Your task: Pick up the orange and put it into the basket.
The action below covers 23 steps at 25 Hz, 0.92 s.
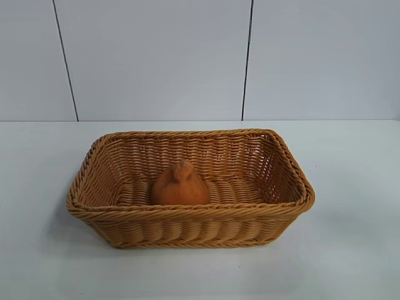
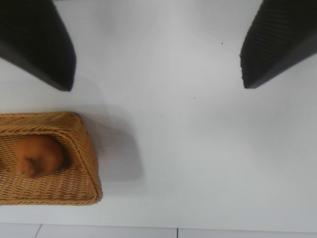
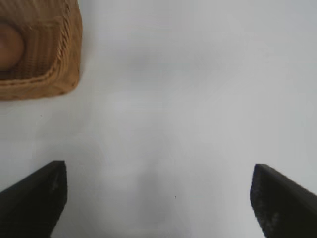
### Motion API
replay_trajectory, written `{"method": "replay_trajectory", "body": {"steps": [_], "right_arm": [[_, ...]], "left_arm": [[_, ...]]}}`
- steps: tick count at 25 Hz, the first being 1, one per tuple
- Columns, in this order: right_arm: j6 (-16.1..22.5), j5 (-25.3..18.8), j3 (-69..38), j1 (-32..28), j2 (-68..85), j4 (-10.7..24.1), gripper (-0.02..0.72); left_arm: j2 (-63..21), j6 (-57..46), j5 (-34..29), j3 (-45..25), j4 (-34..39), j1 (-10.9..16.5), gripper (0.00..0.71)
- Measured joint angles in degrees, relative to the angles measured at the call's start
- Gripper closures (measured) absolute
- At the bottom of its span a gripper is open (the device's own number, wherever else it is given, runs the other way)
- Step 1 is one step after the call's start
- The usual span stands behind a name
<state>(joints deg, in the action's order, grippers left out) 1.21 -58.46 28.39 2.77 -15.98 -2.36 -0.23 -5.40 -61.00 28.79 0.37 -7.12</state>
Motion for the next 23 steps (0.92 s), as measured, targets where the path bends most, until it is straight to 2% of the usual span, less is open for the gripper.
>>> {"method": "replay_trajectory", "body": {"steps": [12,23], "right_arm": [[-0.1,-0.1,-0.4,0.0,15.8,-0.2,0.010],[-0.1,-0.2,-0.4,0.0,16.3,-0.9,0.010]], "left_arm": [[0.0,0.0,0.0,0.0,0.0,0.0,0.066],[0.0,0.0,0.0,0.0,0.0,0.0,0.066]]}}
